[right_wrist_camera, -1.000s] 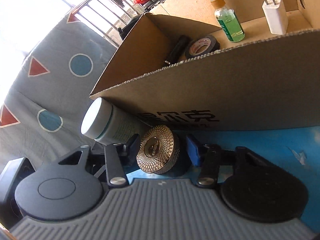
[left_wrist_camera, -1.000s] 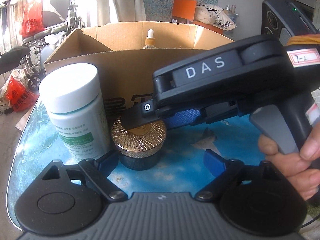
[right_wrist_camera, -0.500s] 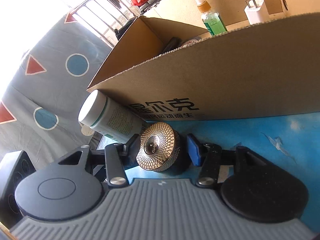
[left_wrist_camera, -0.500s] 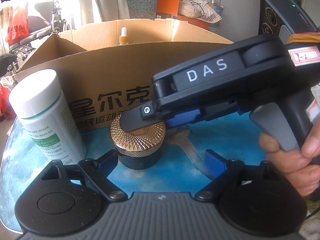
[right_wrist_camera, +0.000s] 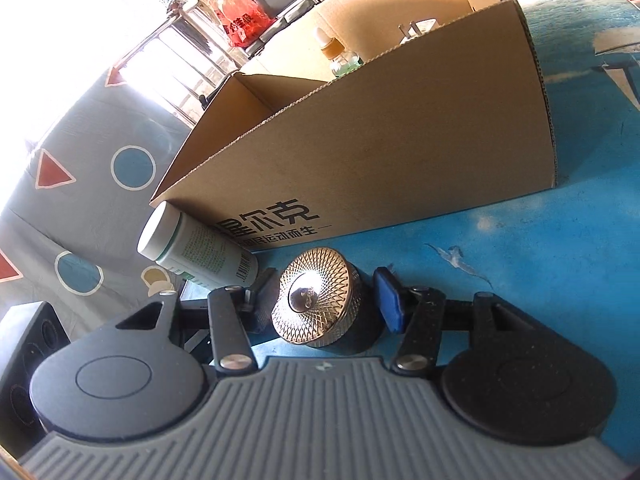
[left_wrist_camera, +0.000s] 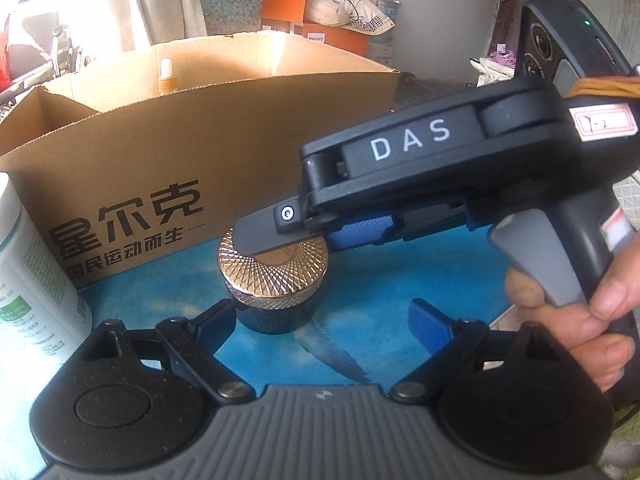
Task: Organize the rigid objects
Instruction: 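Open the right tool wide above the gold-lidded jar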
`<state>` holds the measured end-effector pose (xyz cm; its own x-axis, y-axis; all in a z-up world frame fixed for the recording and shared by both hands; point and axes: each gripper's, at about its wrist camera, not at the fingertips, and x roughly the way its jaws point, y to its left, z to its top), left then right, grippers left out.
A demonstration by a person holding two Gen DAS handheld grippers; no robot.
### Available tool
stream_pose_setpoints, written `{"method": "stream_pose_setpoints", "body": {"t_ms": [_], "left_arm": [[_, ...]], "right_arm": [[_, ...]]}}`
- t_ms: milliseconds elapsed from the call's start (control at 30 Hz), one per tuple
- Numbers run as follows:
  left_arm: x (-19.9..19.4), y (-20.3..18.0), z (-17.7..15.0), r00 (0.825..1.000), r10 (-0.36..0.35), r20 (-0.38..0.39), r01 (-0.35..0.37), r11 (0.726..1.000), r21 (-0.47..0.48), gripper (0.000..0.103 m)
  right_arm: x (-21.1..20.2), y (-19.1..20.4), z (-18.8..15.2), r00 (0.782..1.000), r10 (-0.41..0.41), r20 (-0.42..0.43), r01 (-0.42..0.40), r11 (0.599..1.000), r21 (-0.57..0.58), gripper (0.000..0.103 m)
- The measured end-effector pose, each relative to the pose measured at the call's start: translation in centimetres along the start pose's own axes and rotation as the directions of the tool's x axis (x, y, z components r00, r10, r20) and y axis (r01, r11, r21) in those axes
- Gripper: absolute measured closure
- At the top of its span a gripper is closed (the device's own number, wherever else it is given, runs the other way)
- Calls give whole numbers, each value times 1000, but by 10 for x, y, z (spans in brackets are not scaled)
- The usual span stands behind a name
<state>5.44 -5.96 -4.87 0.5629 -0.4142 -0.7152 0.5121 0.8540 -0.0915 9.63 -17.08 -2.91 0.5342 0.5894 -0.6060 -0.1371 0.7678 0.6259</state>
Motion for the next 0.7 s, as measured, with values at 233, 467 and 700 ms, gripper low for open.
{"method": "stream_pose_setpoints", "body": {"t_ms": [233, 467, 700], "left_arm": [[8, 1, 6, 1000, 24, 9, -24, 1000, -20, 9], [14, 16, 3, 1000, 4, 3, -4, 997, -76, 3], [20, 18, 6, 1000, 4, -5, -5, 997, -81, 0]], "right_arm": [[-8, -13, 0, 999, -2, 35, 0, 999, 52, 29], [-9, -36, -1, 998, 39, 57, -48, 984, 169, 15], [-9, -46, -1, 992, 96, 85, -111, 974, 197, 8]]}}
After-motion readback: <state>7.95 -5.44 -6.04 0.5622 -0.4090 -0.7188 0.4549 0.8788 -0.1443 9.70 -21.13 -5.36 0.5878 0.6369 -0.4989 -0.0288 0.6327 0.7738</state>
